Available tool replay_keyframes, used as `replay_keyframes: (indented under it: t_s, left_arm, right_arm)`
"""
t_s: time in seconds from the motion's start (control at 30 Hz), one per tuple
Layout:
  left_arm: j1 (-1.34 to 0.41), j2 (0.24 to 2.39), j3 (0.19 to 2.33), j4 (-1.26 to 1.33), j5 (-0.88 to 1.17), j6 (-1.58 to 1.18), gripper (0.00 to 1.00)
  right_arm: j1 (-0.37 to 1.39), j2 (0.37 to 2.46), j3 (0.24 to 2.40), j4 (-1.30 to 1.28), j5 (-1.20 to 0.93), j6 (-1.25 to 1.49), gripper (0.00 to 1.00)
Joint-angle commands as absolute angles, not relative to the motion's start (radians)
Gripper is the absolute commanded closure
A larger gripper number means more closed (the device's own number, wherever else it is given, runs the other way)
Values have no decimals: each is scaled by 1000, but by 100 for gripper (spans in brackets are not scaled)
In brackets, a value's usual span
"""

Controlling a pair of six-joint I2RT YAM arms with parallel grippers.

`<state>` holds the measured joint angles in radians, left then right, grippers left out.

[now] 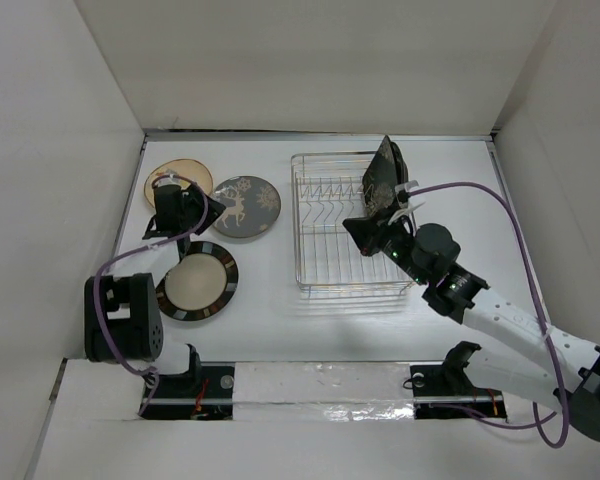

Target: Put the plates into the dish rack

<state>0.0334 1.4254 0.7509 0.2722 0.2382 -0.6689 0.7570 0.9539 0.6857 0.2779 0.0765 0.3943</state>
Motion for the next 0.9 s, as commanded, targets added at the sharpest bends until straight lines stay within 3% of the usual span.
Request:
replay_keyframes:
  t_s: [0.0, 0.57, 0.87]
  left_arm:
    - [69, 1468, 801, 275, 291, -632, 58]
    - [89, 1703, 969, 169, 121, -482, 57]
    - [89, 1799, 996, 192, 210, -483, 57]
  right_arm:
    - [733, 933, 680, 345, 23, 426, 92]
    - [676, 910, 669, 345, -52, 448, 88]
    - [667, 919, 667, 344, -45, 448, 87]
